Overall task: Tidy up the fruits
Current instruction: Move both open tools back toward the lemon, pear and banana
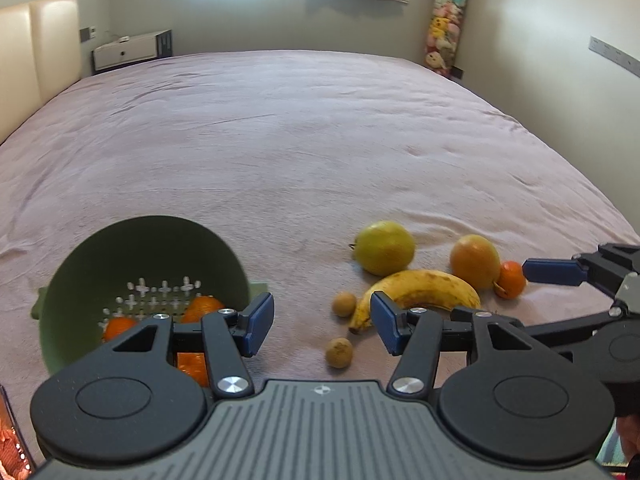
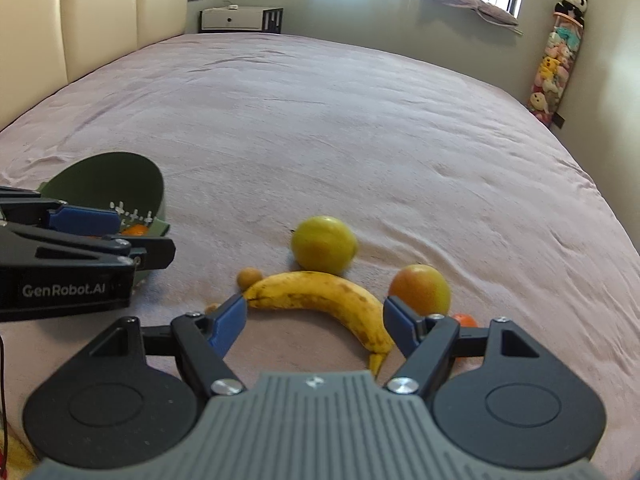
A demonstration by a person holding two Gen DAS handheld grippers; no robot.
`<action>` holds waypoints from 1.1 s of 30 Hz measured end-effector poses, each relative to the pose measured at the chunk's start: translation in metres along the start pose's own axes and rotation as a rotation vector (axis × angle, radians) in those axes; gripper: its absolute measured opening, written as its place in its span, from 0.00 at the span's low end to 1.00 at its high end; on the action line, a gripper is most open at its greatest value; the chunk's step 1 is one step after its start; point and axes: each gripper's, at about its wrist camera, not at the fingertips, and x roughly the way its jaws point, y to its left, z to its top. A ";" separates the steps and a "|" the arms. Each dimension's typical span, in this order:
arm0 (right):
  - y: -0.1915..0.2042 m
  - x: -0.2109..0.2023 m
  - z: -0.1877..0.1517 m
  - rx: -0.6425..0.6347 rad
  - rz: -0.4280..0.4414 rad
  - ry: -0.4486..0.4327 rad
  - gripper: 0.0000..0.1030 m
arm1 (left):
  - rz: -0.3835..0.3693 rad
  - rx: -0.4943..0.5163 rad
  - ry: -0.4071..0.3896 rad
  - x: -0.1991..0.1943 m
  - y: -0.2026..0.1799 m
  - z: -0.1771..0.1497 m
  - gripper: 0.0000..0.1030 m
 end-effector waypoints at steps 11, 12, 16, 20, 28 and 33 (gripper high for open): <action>-0.029 0.015 -0.004 0.069 -0.024 0.004 0.72 | -0.045 0.037 -0.030 0.014 -0.013 0.007 0.64; -0.031 0.017 -0.002 0.073 -0.025 0.001 0.72 | -0.052 0.040 -0.032 0.016 -0.014 0.008 0.64; -0.040 0.025 0.003 0.088 -0.034 -0.006 0.72 | -0.071 0.044 -0.027 0.023 -0.016 0.013 0.64; -0.053 0.035 0.005 0.129 -0.050 -0.002 0.72 | -0.097 0.018 -0.007 0.035 -0.017 0.019 0.64; -0.079 0.062 0.002 0.196 -0.093 0.037 0.67 | -0.140 -0.030 0.066 0.065 -0.021 0.027 0.64; -0.088 0.079 -0.001 0.227 -0.095 0.073 0.67 | -0.155 -0.056 0.101 0.087 -0.026 0.035 0.64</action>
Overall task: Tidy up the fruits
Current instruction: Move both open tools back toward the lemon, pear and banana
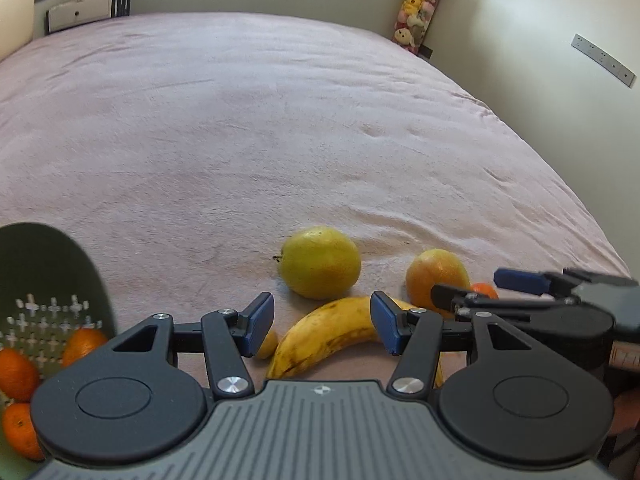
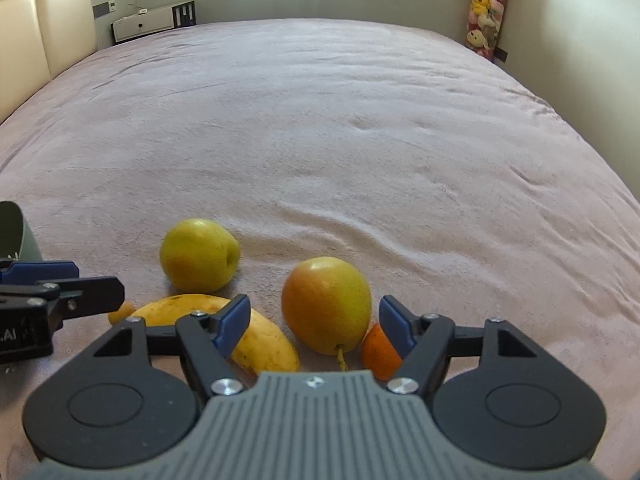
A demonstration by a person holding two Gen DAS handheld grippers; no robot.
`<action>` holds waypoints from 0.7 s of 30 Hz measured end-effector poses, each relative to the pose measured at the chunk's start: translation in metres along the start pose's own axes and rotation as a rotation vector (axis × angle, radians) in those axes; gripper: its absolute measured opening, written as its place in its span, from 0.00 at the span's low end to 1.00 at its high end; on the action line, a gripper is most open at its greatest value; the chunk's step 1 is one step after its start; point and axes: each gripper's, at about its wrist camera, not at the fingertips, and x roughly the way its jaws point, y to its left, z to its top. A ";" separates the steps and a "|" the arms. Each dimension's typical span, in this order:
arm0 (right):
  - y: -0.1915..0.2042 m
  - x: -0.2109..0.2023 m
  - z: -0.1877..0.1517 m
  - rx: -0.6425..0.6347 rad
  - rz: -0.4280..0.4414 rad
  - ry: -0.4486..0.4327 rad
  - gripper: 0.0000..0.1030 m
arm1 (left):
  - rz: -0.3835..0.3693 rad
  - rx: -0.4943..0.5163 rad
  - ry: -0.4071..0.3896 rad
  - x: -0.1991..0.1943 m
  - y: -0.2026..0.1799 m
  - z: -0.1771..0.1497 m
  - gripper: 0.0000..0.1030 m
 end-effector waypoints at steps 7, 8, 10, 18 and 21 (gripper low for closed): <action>-0.007 0.018 0.002 0.022 -0.011 0.030 0.67 | -0.002 0.061 0.025 0.029 -0.008 0.013 0.64; -0.009 0.021 0.002 0.025 -0.014 0.036 0.67 | 0.003 0.091 0.024 0.032 -0.010 0.013 0.64; -0.011 0.025 0.001 0.036 -0.015 0.047 0.67 | 0.012 0.174 0.019 0.037 -0.014 0.013 0.64; -0.012 0.032 0.005 0.027 -0.022 0.050 0.67 | 0.052 0.486 0.068 0.056 -0.029 0.008 0.64; -0.012 0.032 0.005 0.023 -0.019 0.049 0.67 | 0.077 0.589 0.087 0.060 -0.034 0.005 0.64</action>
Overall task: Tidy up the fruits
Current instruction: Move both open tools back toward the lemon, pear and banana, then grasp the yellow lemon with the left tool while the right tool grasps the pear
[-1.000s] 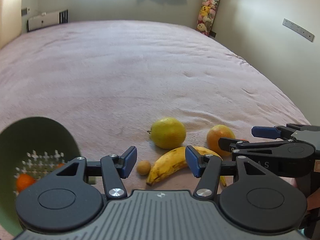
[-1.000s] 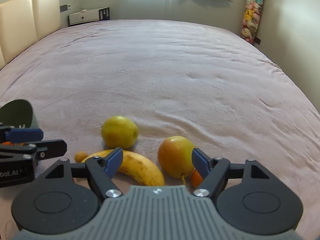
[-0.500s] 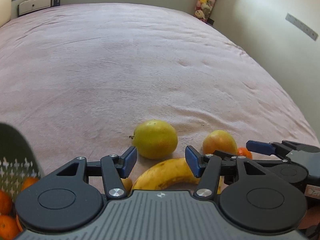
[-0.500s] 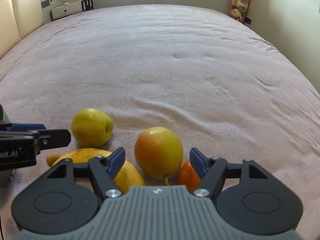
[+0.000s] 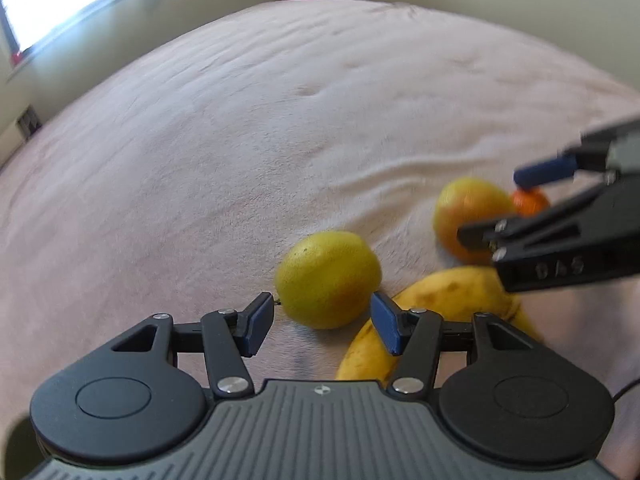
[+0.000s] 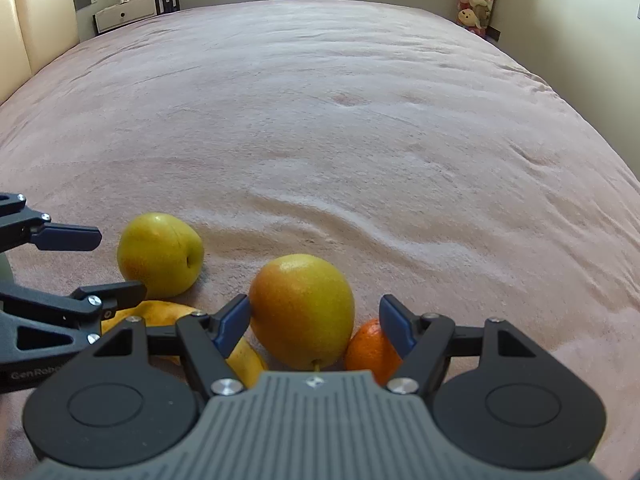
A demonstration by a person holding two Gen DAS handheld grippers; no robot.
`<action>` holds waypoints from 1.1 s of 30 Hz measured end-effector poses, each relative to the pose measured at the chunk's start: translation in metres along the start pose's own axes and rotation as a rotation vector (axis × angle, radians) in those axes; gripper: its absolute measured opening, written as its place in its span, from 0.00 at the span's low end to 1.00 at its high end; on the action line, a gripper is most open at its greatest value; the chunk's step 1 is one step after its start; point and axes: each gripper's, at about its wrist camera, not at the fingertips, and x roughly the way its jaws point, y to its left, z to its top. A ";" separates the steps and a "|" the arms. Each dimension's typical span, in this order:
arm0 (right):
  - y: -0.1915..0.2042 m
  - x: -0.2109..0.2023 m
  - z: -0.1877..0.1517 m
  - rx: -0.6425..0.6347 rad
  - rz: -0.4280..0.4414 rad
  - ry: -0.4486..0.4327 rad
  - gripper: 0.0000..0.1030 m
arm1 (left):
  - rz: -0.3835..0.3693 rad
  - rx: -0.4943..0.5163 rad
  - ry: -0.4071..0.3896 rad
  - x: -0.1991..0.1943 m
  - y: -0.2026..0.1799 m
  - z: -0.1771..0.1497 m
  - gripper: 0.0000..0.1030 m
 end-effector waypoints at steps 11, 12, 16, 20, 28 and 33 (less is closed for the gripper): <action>0.004 0.001 0.001 -0.048 0.009 0.009 0.65 | 0.020 0.273 0.060 0.012 -0.015 0.014 0.69; 0.004 0.002 0.001 -0.052 0.011 0.014 0.65 | 0.023 0.288 0.069 0.014 -0.016 0.016 0.70; 0.005 0.005 0.001 -0.050 0.015 0.027 0.65 | 0.028 0.304 0.086 0.022 -0.016 0.021 0.74; 0.005 0.006 0.000 -0.050 0.016 0.029 0.65 | 0.025 0.303 0.082 0.027 -0.018 0.024 0.75; 0.004 0.009 0.000 -0.047 0.017 0.030 0.64 | 0.015 0.353 0.059 0.037 -0.025 0.028 0.79; 0.001 0.013 0.000 -0.027 0.039 0.029 0.64 | -0.028 0.374 0.063 0.045 -0.022 0.032 0.79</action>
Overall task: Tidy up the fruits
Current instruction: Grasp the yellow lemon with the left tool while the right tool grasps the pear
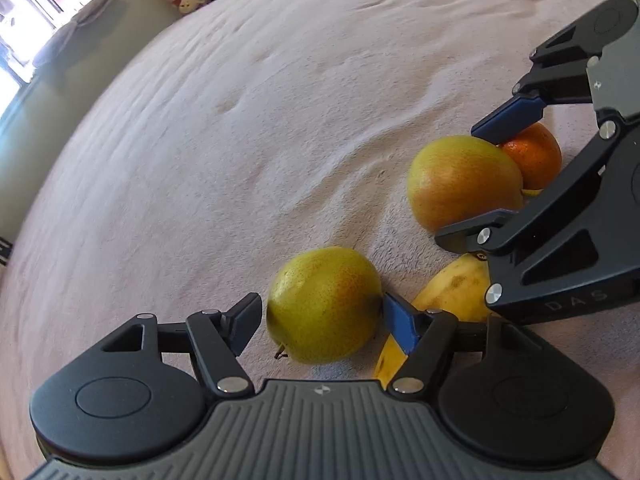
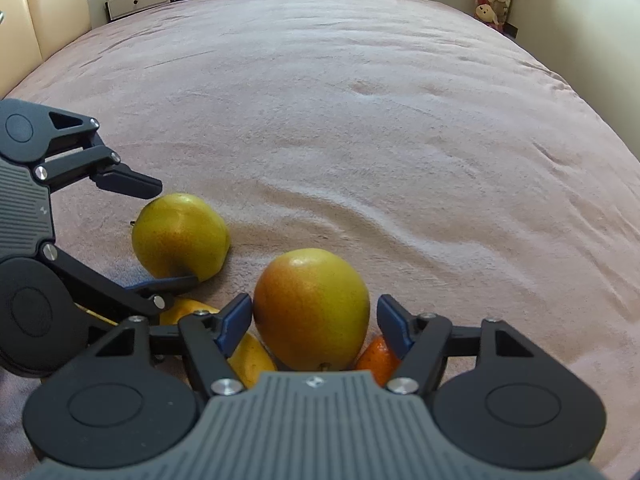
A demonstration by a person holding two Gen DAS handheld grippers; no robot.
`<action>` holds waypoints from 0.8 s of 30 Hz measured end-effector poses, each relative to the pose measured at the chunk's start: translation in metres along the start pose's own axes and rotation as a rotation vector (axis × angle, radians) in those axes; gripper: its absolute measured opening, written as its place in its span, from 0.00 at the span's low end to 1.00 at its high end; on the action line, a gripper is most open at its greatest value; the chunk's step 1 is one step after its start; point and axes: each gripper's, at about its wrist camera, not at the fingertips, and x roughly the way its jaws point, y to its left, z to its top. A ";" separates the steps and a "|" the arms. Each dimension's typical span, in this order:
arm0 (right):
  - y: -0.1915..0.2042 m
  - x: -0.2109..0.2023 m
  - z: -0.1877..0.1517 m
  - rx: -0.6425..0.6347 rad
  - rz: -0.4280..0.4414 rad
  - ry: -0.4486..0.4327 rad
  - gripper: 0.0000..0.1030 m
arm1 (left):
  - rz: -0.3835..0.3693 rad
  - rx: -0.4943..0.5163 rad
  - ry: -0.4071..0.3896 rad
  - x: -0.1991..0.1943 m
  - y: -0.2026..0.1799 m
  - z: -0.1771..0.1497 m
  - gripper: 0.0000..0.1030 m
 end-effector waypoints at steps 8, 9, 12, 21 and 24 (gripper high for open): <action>-0.007 0.006 0.002 0.052 0.035 0.010 0.61 | -0.084 -0.141 0.013 0.008 0.020 -0.004 0.79; -0.007 0.006 0.001 0.056 0.035 0.010 0.61 | -0.087 -0.165 0.009 0.007 0.021 -0.006 0.77; -0.008 0.005 0.001 0.066 0.037 0.009 0.61 | -0.088 -0.245 0.009 0.005 0.024 -0.010 0.75; -0.010 0.006 0.000 0.080 0.040 0.008 0.61 | -0.116 -0.588 0.077 -0.001 0.049 -0.023 0.74; -0.009 0.006 0.001 0.065 0.037 0.009 0.61 | -0.115 -0.497 0.074 0.001 0.044 -0.019 0.74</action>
